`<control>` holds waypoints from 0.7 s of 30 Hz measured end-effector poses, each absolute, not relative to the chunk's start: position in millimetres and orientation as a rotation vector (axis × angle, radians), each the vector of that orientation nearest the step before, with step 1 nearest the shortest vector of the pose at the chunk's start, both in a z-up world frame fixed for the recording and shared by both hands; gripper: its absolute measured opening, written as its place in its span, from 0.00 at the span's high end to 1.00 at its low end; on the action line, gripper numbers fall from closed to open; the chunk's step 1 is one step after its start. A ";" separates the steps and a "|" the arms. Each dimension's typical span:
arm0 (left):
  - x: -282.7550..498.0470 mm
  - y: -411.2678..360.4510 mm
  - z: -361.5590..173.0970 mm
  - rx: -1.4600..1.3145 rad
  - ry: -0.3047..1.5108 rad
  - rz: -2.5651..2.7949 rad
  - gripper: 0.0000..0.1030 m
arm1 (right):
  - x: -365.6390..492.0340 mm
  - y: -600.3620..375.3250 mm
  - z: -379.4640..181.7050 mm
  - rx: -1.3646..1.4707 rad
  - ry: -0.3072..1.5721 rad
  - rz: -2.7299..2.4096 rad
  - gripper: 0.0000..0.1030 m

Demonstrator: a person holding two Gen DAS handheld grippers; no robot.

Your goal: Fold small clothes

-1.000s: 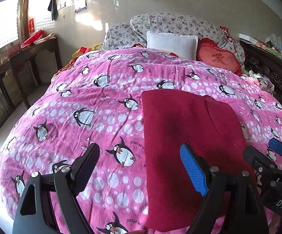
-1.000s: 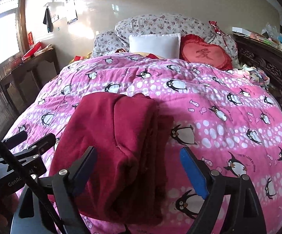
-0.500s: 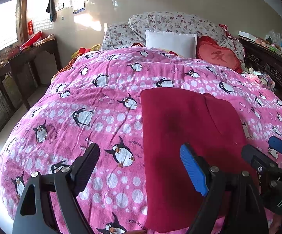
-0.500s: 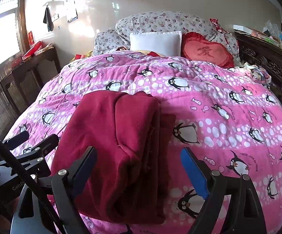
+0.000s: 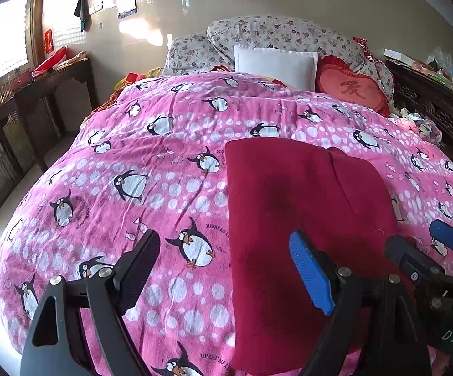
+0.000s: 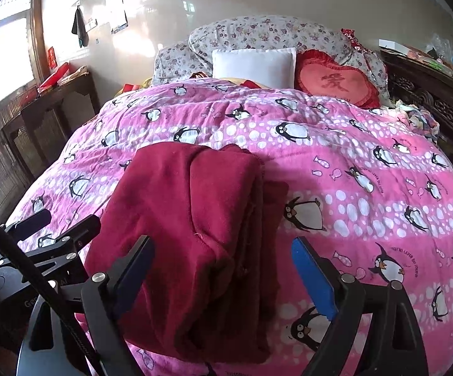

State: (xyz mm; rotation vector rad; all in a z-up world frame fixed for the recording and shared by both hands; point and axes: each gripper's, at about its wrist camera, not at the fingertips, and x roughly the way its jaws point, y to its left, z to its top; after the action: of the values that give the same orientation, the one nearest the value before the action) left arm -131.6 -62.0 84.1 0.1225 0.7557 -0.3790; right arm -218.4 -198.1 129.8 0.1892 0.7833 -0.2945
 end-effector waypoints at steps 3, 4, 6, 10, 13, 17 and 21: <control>-132.5 -62.5 84.0 0.124 0.759 -0.381 0.18 | -218.3 -198.4 129.5 0.192 0.785 -0.292 0.10; -131.6 -62.3 83.7 0.123 0.759 -0.382 0.18 | -217.9 -198.2 129.2 0.194 0.785 -0.291 0.10; -131.2 -62.3 83.1 0.124 0.759 -0.384 0.18 | -217.4 -197.6 128.5 0.192 0.788 -0.291 0.10; -132.4 -62.3 81.6 0.131 0.760 -0.388 0.18 | -216.6 -196.8 127.4 0.195 0.790 -0.292 0.10; -132.9 -62.9 81.7 0.131 0.759 -0.387 0.18 | -216.4 -196.9 127.2 0.196 0.791 -0.292 0.10; -132.2 -63.4 81.5 0.131 0.762 -0.388 0.18 | -216.1 -196.4 127.1 0.193 0.788 -0.290 0.10; -133.2 -62.8 81.2 0.132 0.763 -0.389 0.18 | -215.6 -195.9 126.6 0.191 0.793 -0.292 0.10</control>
State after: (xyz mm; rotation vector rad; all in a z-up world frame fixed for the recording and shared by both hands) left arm -133.2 -62.8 81.2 0.1323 0.7628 -0.3888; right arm -215.6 -195.9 126.6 0.1911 0.7930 -0.2924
